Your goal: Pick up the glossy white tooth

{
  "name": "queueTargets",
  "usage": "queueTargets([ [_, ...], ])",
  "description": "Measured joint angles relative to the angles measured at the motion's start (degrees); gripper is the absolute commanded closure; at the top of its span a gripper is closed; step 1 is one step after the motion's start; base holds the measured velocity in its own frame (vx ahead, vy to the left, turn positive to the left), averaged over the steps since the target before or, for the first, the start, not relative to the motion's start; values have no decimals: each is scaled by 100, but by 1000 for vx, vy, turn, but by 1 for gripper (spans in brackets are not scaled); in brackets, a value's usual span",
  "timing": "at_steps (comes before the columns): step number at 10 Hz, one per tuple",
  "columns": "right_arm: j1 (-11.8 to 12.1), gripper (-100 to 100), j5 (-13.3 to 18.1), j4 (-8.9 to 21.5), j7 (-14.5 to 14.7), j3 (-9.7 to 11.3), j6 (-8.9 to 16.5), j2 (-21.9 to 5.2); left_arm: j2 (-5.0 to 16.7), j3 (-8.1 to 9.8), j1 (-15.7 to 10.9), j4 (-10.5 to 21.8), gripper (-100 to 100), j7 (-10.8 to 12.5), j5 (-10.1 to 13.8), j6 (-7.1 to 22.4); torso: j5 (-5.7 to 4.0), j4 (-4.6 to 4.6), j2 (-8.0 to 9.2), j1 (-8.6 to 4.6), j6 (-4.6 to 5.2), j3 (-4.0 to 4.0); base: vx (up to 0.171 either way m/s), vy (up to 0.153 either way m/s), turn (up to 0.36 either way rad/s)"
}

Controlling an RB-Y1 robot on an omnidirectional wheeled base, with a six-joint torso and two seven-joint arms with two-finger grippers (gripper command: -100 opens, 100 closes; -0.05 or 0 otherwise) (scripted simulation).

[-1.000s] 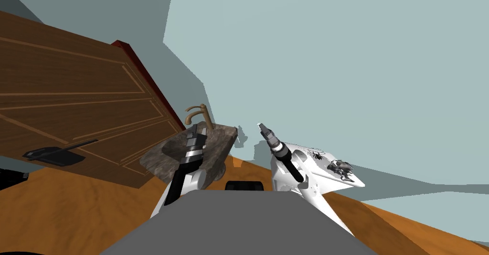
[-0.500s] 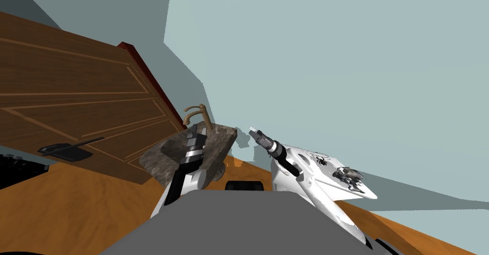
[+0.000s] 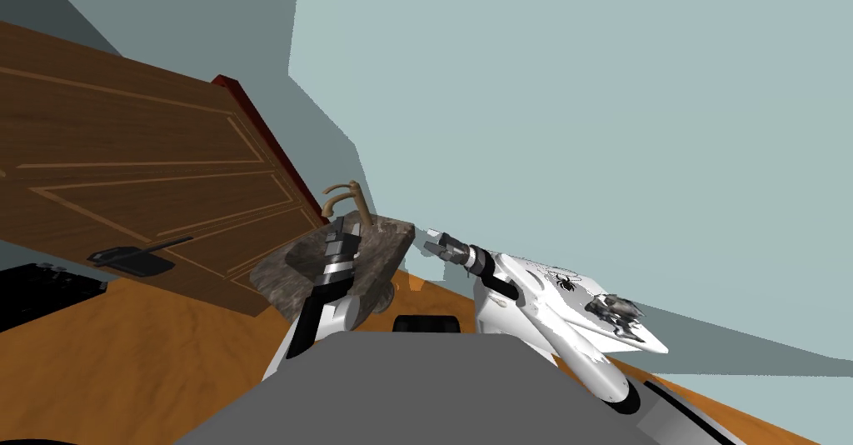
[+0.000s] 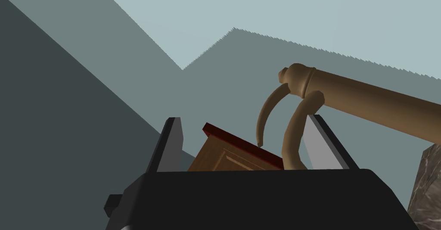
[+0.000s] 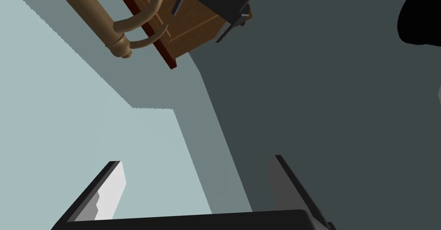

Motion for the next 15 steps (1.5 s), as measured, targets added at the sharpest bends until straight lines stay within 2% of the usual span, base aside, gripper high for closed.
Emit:
queueTargets([
  [2,-99,-100,152,51,-76,80,-52,-102,0,1,1,0,0,0,0,0,-2,-3,-16,-9,4,-9,15,-6,-49],
  [9,-116,-100,171,50,-90,89,-41,-114,0,1,1,0,0,0,0,0,-2,-2,-12,-7,3,-7,1,0,0],
  [13,44,-100,601,31,-203,117,-22,-673,0,1,2,0,0,0,0,0,-2,-4,-22,-11,4,-12,29,-6,-45],
  [15,178,-100,823,136,-172,104,-121,-936,0,1,2,0,0,0,0,0,-3,-5,-24,-13,5,-13,31,-8,-59],
])
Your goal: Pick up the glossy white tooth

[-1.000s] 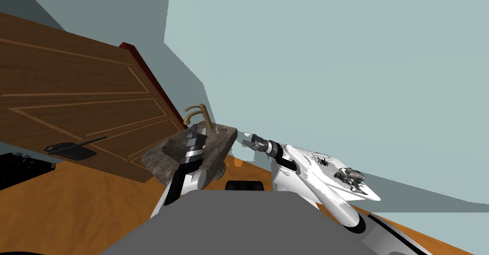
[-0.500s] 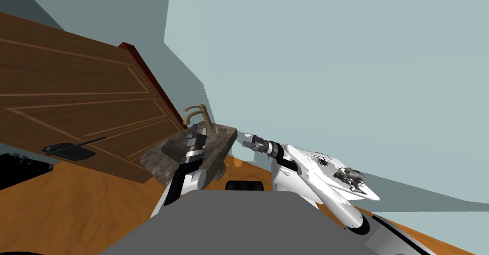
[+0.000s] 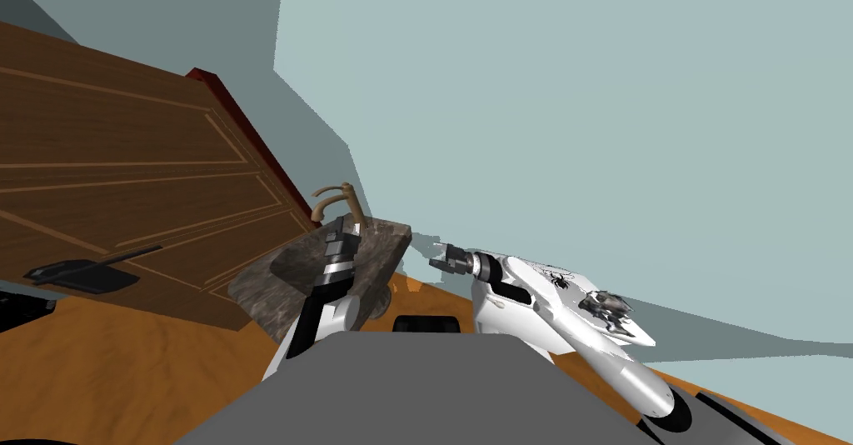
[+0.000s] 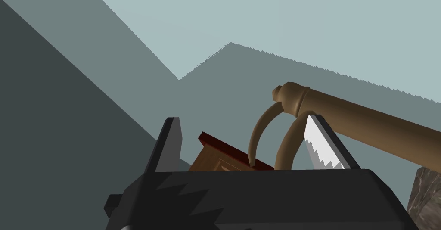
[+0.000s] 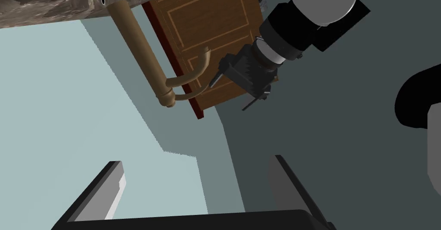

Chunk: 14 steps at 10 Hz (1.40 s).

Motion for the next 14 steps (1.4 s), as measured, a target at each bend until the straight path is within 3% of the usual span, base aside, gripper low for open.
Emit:
queueTargets([
  [3,104,-100,377,21,-96,24,6,-407,0,0,0,0,0,0,0,0,0,0,1,2,-2,0,22,-5,-38],
  [11,146,-100,380,36,-72,-5,-36,-453,0,0,-1,0,0,0,0,0,2,3,13,9,-3,7,7,4,-3],
  [14,226,-100,665,11,-167,10,10,-833,-1,0,1,0,0,0,0,0,6,-4,-21,29,-1,-12,96,55,-70],
])
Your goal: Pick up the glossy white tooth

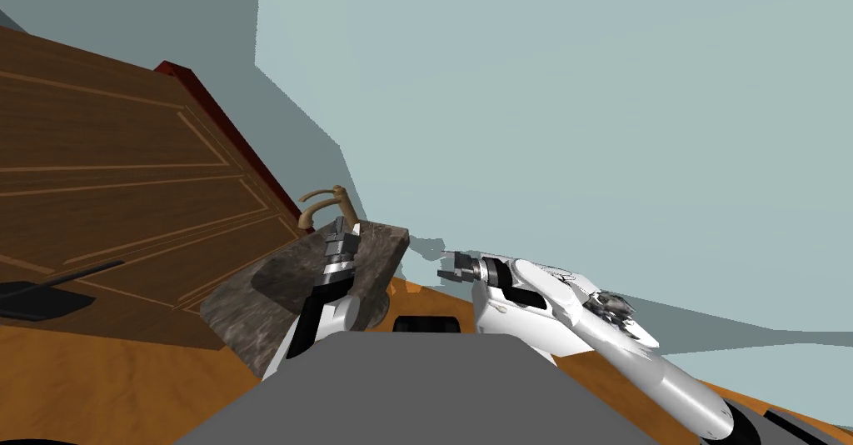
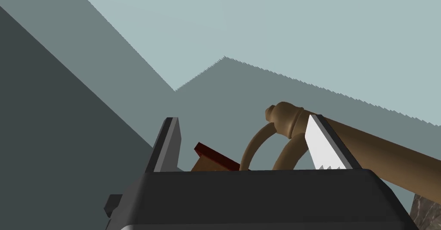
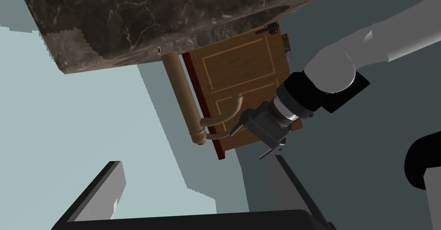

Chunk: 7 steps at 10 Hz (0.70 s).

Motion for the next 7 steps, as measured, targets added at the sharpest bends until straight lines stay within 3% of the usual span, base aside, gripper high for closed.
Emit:
queueTargets([
  [7,303,-100,589,304,77,-67,-153,-928,0,0,0,0,0,0,0,0,-1,-2,-9,-4,-2,-6,106,59,-61],
])
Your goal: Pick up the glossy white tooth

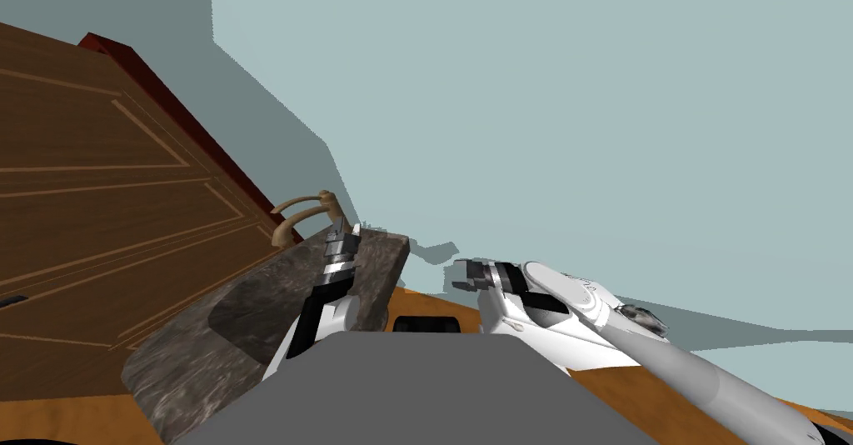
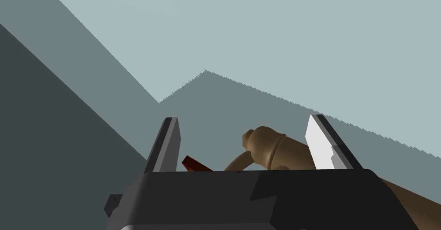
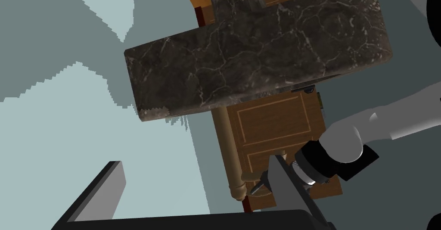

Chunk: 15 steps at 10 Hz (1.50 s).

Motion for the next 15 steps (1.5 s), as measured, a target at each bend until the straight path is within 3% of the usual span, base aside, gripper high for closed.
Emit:
queueTargets([
  [4,50,-100,513,69,-176,76,12,-627,0,0,0,0,0,0,0,0,2,0,3,9,-1,1,99,70,-66],
  [8,337,-100,816,15,-176,-12,-3,-1205,0,0,-1,0,0,0,0,0,-1,3,16,-5,0,9,70,41,-59],
  [12,414,-100,1303,180,-218,34,-124,-1762,1,0,-1,0,0,0,0,0,-5,6,31,-21,0,17,34,12,-31],
  [15,444,-100,1697,151,-363,134,-94,-2000,1,0,-2,0,0,0,0,0,-7,10,44,-30,0,25,-5,-16,-20],
])
